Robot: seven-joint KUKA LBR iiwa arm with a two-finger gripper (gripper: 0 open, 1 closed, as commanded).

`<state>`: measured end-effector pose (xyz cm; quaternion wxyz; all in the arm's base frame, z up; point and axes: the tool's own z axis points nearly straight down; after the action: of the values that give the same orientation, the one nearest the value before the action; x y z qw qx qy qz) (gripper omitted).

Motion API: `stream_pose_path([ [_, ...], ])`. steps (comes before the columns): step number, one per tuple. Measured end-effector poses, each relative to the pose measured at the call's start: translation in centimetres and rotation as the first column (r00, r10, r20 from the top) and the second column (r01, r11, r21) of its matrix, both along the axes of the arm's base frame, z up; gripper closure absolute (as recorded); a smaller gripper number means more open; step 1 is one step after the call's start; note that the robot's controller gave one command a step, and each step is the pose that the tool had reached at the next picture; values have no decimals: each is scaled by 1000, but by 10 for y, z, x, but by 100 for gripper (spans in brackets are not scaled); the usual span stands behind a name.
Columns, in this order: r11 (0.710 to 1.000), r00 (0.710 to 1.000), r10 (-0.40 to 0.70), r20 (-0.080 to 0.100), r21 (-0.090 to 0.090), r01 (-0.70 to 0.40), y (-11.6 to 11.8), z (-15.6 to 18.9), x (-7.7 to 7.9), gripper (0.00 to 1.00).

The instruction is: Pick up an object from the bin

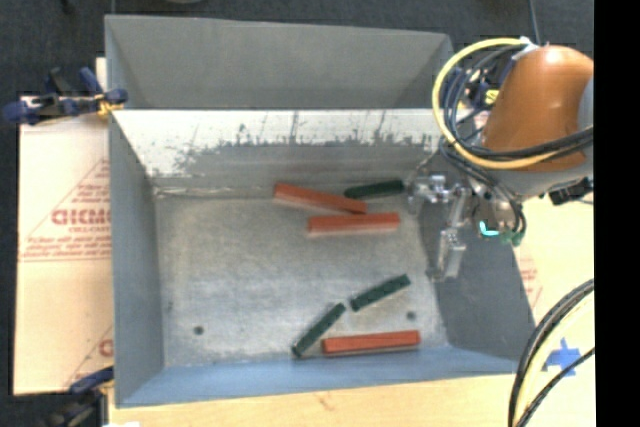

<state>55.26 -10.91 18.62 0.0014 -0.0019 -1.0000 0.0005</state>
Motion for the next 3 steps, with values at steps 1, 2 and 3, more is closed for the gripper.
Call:
stream_pose_path([
  [1, 908, 908, 418, 6, -2, -418, 18, -115, -5, 0],
  [2, 907, 907, 421, 8, -4, -421, 18, -114, -4, 100],
  [3, 899, 899, 437, 12, -3, -437, 68, 3, -38, 100],
])
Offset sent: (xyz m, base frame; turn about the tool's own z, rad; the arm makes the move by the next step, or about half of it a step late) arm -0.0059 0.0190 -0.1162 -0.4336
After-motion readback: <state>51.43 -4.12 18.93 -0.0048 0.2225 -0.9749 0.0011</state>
